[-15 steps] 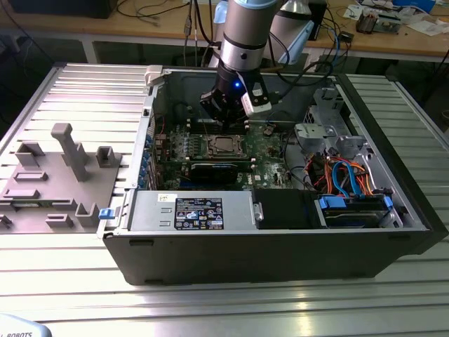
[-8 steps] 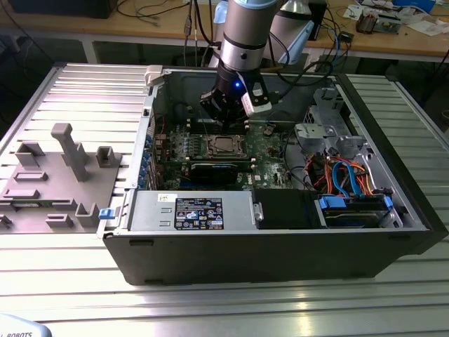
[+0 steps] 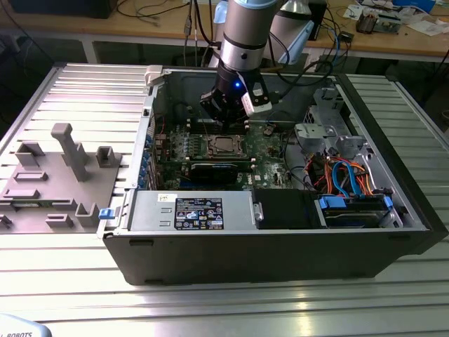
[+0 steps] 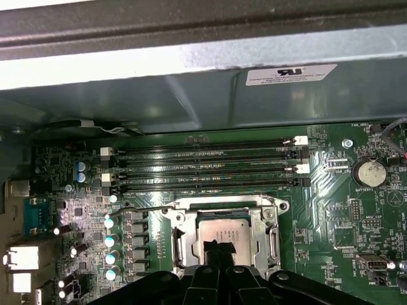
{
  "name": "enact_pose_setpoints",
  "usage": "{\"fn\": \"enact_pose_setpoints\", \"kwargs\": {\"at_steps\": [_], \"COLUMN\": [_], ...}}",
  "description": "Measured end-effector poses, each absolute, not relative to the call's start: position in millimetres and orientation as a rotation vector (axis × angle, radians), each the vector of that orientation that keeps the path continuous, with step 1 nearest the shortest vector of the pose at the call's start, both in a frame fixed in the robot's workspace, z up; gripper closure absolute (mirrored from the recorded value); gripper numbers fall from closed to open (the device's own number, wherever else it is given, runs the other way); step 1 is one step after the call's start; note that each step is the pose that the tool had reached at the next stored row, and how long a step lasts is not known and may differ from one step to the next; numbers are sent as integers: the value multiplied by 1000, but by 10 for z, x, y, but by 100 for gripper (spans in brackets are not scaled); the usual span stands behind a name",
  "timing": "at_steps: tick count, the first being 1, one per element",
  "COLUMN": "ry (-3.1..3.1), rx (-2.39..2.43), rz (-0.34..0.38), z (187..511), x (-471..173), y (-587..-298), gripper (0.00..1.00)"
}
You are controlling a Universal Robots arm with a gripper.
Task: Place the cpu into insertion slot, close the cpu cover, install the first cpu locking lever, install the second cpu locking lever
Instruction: 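Install the first cpu locking lever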
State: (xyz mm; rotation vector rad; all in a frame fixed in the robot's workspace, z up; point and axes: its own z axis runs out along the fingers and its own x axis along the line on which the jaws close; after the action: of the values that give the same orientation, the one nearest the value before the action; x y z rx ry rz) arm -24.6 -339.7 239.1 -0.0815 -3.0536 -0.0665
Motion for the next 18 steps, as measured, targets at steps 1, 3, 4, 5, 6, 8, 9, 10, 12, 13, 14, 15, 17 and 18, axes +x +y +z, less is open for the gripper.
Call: {"fn": "enact_pose_setpoints", "kwargs": {"at_steps": [1, 3, 4, 5, 6, 8, 9, 10, 12, 13, 14, 15, 17, 18], "ry": [-3054, -3054, -3054, -3054, -3054, -3054, -3054, -3054, -3054, -3054, -3054, -3056, -3081, -3103], "rx": [-80, -76, -75, -71, -66, -57, -52, -46, -45, -45, -45, -44, -44, -44], "rz": [-66, -66, -66, -66, -66, -65, -65, -65, -65, -65, -65, -65, -63, -62], "z": [2391, 2391, 2391, 2391, 2391, 2391, 2391, 2391, 2391, 2391, 2391, 2390, 2388, 2386], "x": [-246, -246, -246, -246, -246, -246, -246, -246, -246, -246, -246, -246, -246, -246], "y": [-3397, -3397, -3397, -3397, -3397, -3397, -3397, -3397, -3397, -3397, -3397, -3397, -3397, -3397], "gripper": [89, 89, 89, 89, 89, 89, 89, 89, 89, 89, 89, 89, 89, 89]}}
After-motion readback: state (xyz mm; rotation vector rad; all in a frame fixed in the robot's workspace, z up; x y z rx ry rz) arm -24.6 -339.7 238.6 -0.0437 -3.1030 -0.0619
